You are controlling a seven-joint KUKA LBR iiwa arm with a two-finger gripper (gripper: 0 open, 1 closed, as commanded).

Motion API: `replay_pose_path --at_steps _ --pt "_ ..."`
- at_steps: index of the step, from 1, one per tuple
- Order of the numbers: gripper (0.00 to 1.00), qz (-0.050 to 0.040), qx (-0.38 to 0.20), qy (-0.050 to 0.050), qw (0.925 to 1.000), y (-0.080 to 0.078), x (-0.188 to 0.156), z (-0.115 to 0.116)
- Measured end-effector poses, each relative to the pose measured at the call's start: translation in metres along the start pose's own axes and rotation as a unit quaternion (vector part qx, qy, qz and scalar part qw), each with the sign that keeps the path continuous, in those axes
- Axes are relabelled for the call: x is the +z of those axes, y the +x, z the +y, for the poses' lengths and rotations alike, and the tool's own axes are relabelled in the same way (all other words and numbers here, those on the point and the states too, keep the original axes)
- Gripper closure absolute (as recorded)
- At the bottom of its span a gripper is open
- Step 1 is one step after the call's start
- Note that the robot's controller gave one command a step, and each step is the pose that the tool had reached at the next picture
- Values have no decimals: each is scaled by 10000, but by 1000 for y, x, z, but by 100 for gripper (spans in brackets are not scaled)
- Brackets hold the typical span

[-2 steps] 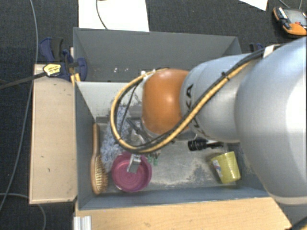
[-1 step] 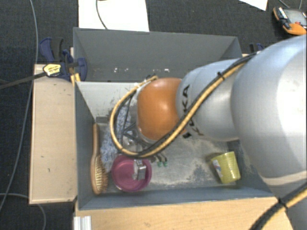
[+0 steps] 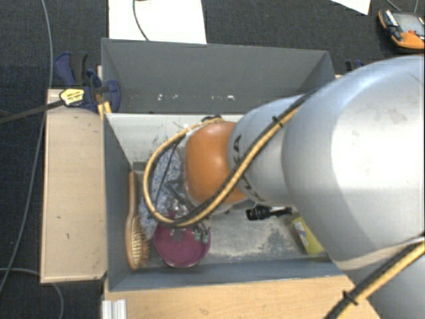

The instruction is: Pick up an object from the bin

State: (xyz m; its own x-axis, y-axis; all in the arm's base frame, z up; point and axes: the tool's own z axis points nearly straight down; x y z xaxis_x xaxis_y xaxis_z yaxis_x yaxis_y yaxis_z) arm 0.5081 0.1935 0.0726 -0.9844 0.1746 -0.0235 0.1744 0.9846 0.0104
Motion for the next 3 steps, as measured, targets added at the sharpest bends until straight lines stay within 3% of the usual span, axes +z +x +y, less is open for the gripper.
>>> replay_pose_path --at_steps 2,3 --pt "100 0 21 -2 10000 0 0 0" --pt "100 31 22 19 10000 0 -20 -1"
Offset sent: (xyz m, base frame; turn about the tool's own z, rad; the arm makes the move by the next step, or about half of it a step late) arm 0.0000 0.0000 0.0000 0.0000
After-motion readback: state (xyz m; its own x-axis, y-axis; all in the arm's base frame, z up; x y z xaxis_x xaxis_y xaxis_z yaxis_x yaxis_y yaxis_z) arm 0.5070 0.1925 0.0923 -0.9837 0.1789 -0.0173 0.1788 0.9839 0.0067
